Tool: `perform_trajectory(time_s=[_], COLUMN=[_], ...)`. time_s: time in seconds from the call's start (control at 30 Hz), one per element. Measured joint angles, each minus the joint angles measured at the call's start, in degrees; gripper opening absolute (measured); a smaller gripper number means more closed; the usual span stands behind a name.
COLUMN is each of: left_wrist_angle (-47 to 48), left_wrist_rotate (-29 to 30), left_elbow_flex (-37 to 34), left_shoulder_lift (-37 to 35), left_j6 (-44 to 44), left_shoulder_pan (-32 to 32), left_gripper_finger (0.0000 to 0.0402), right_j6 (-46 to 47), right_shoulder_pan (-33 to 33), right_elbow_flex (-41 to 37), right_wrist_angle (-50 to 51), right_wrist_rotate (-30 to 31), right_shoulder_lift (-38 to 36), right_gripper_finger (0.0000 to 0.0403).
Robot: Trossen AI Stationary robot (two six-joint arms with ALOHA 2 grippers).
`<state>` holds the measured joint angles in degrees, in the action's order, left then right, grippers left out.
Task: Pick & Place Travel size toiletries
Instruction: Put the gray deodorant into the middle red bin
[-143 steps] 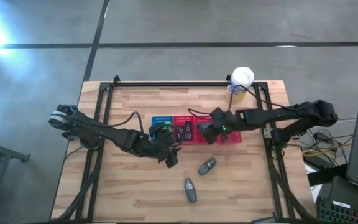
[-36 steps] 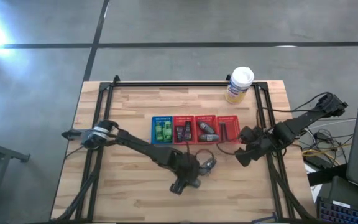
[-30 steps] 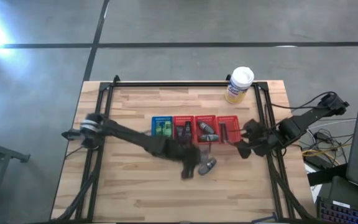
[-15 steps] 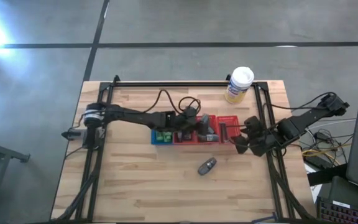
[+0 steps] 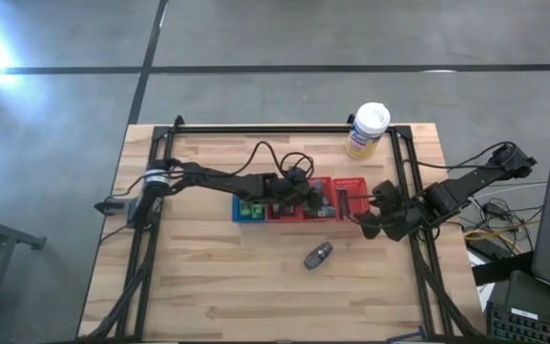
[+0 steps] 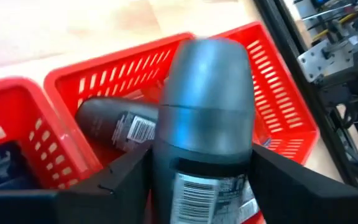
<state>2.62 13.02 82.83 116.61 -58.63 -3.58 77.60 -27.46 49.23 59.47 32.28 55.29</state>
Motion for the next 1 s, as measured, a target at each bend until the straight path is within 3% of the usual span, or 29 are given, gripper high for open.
perform_trajectory(time_s=[0.2,0.3,0.47,0.57,0.77,1.0], left_wrist_angle=[0.05,0.32,5.28,13.11,30.76,33.41], left_wrist_rotate=[-0.55,-3.88,-9.73,-10.05,-1.87,4.29], left_elbow_flex=[0.02,0.02,-0.07,-0.44,-0.68,-4.01], left_shoulder_lift=[-0.96,-1.88,-6.48,-10.21,-16.18,-21.35], left_j6=[1.47,3.17,17.74,26.43,26.9,16.16], left_shoulder_pan=[0.01,-0.06,2.38,5.18,11.36,17.82], left_gripper_finger=[0.0295,0.0307,0.0303,0.0296,0.0289,0.0288], right_j6=[-3.17,-5.41,-18.16,-26.82,-42.9,-57.14], right_shoulder_pan=[0.0,0.0,0.0,0.0,1.04,4.65], right_elbow_flex=[-0.07,-0.07,-0.26,-0.71,-0.94,-0.94], right_wrist_angle=[-0.18,-0.48,-4.7,-6.83,-13.1,-26.12], right_wrist_rotate=[-3.84,-4.74,-12.45,-16.41,-19.92,-28.31], right_shoulder_lift=[0.2,0.2,0.58,2.61,10.48,19.71], right_gripper_finger=[0.0345,0.0337,0.0325,0.0321,0.0325,0.0333])
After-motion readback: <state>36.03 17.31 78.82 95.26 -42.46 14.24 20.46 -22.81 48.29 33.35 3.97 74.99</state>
